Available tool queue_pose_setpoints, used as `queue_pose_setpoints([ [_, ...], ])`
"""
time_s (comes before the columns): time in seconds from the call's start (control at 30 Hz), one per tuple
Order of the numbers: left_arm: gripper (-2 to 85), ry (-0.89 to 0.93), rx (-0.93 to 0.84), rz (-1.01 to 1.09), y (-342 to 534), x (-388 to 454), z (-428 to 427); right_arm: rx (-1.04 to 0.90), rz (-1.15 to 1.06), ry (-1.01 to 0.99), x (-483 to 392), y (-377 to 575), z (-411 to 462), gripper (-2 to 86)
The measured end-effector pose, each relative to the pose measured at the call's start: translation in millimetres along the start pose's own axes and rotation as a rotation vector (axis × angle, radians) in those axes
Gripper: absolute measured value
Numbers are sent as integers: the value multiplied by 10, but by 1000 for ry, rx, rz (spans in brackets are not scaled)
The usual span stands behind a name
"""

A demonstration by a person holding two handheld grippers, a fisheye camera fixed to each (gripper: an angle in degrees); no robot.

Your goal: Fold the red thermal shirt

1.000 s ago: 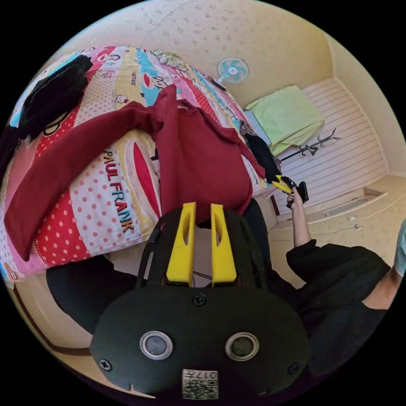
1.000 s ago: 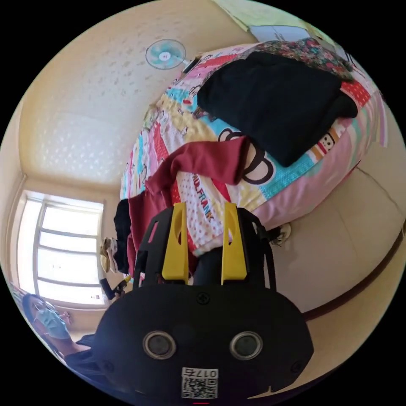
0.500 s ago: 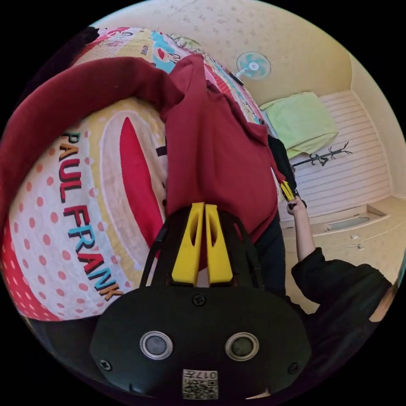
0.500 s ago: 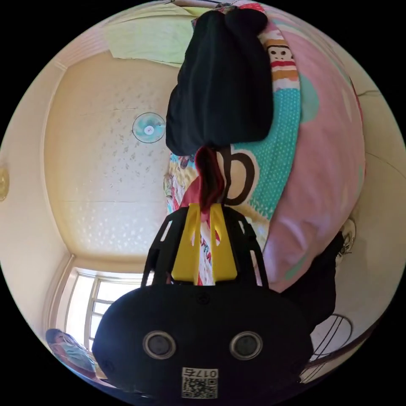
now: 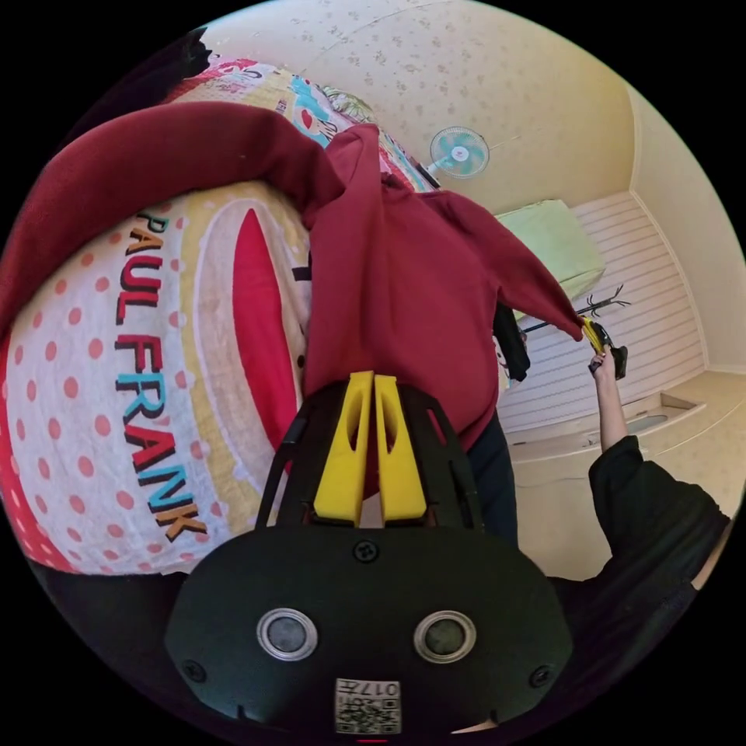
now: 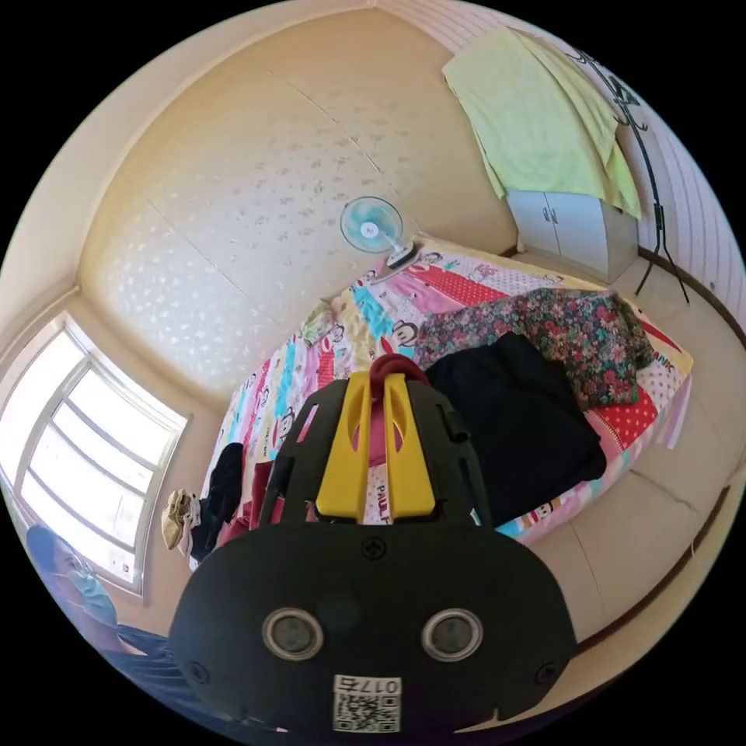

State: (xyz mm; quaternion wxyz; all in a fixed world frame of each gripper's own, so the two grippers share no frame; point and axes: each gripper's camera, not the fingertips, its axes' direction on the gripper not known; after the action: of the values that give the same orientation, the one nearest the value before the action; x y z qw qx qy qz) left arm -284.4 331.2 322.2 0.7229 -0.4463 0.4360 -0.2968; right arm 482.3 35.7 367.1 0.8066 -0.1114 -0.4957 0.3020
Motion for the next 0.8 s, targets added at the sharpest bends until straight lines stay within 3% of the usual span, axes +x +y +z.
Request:
queue_pose_setpoints([
  [0.13, -10, -24, 2, 11, -39, 78, 3, -26, 26, -46, -382, 90, 350, 31],
  [0.23, -9, -19, 13, 9, -45, 115, -2, -13, -69, -179, -1154, 136, 575, 29],
  [0.4, 12, 64, 10, -9, -60, 147, -104, -138, -375, -337, -2991, 423, 950, 25],
  [0.5, 73, 114, 93, -39, -64, 111, -350, -247, -585, -479, -3745, 623, 1063, 25],
  [0.6, 106, -9, 291, -83, -17, 70, -858, -267, -641, -583, -3957, 679, 1082, 25],
  [0.67, 119, -198, 420, -75, -24, 67, -1235, -264, -638, -558, -3903, 677, 1159, 25],
  [0.8, 136, -426, 337, -53, -366, -54, -1373, -469, -568, -278, -3536, 641, 1802, 39],
])
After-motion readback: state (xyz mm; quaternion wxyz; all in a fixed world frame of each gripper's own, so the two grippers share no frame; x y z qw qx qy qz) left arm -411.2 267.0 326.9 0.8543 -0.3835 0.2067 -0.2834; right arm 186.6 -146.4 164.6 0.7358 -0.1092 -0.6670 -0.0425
